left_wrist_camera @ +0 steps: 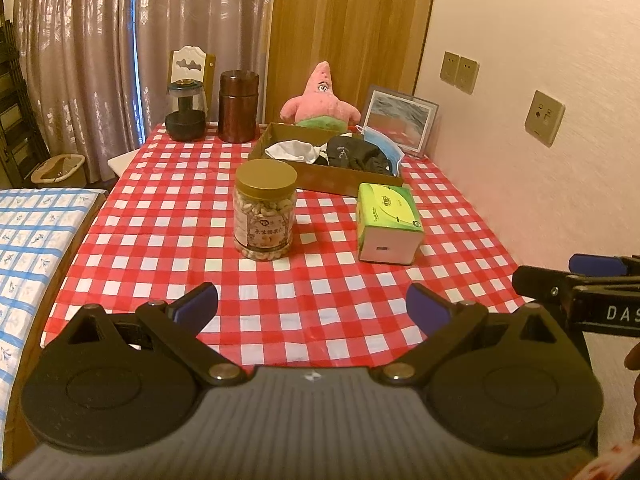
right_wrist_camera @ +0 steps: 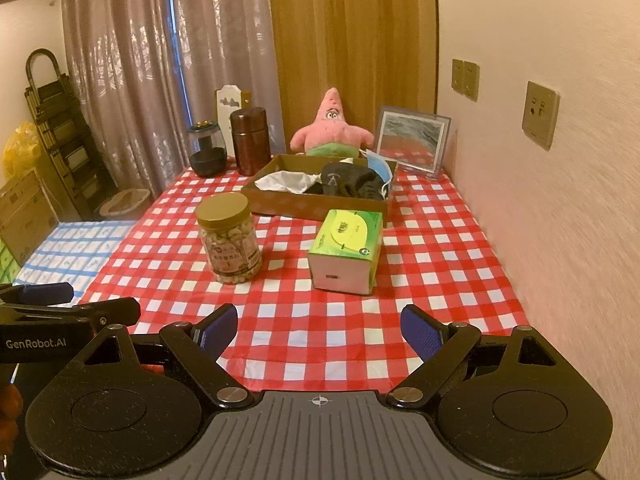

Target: Organize soft objects

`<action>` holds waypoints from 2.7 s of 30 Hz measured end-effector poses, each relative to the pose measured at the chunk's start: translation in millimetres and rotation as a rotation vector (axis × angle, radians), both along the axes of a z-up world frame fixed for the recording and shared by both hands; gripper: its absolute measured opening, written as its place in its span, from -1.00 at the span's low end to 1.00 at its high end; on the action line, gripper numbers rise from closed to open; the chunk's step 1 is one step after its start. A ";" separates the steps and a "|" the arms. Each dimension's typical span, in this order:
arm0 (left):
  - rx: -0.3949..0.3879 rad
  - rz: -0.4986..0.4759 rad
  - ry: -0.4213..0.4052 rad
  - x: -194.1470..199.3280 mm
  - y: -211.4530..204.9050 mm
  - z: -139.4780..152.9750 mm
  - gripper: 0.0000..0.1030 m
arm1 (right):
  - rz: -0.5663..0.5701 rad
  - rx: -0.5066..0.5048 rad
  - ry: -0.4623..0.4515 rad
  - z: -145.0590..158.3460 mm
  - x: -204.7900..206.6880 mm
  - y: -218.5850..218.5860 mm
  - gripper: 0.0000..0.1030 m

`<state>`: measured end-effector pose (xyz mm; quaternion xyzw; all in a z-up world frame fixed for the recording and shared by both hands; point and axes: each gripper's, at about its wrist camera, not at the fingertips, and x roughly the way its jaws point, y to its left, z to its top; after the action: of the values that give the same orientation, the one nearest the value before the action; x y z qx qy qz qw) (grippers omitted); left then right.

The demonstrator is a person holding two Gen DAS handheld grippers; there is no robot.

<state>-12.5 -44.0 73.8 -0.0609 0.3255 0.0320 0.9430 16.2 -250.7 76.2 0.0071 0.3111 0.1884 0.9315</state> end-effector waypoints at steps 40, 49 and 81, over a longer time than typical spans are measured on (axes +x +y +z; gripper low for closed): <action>-0.005 0.004 -0.003 0.7 -1.3 -3.4 0.94 | -0.005 -0.002 -0.004 0.0 1.9 -0.7 0.71; -0.006 0.004 -0.003 0.9 -1.6 -3.3 0.94 | -0.005 -0.002 -0.005 -0.1 2.2 -0.4 0.71; -0.007 0.002 -0.002 2.7 -4.2 -5.2 0.94 | -0.004 -0.001 -0.003 -1.2 4.1 -0.2 0.71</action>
<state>-9.8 -48.1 68.5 -0.0646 0.3245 0.0317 0.9431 20.2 -250.9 75.1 0.0069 0.3101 0.1862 0.9323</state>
